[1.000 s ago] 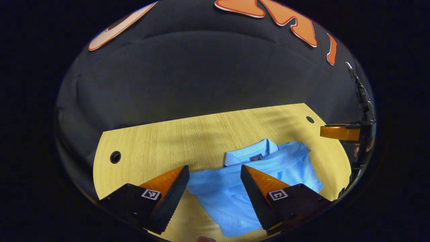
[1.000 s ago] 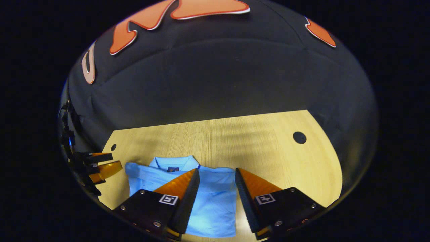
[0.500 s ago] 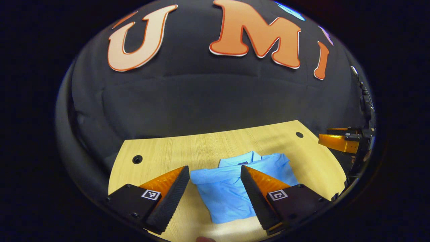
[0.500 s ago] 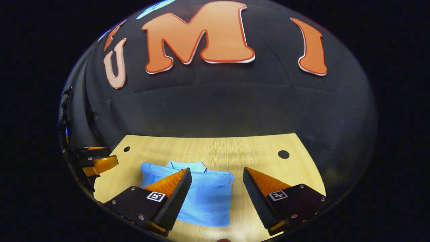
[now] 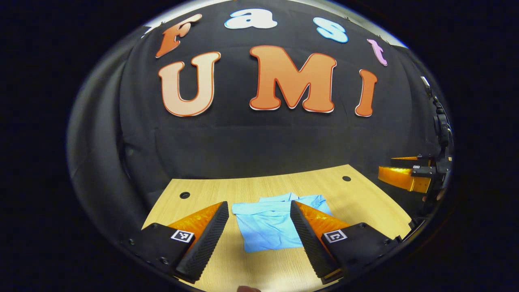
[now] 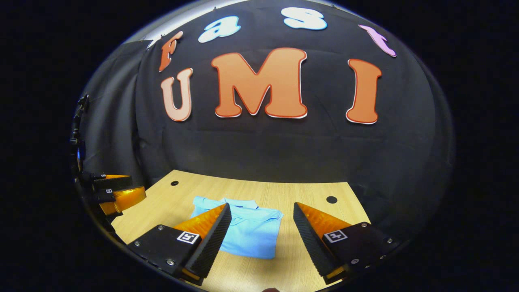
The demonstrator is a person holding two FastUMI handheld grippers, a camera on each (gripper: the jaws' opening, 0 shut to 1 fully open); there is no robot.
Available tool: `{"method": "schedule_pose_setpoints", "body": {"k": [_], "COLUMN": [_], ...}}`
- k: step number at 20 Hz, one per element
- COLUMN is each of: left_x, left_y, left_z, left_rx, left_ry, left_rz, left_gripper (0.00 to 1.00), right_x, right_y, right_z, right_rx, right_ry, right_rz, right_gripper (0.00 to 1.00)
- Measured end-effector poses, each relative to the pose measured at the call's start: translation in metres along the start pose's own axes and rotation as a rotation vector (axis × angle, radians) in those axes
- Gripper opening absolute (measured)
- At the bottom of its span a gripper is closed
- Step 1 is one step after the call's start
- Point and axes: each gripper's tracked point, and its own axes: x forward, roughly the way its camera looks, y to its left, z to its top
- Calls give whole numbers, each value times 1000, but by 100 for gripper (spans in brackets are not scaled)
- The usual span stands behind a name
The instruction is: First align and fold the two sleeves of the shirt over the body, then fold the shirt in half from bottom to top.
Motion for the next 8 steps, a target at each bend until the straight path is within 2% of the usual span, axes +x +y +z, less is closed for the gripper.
{"method": "schedule_pose_setpoints", "body": {"k": [8], "left_x": [-126], "left_y": [-36], "left_z": [-12], "left_rx": [-31], "left_ry": [-120], "left_rz": [42], "left_gripper": [100], "right_x": [-114], "right_y": [11], "right_z": [-13], "right_rx": [-25], "right_ry": [-99], "right_rz": [54], "right_gripper": [96]}}
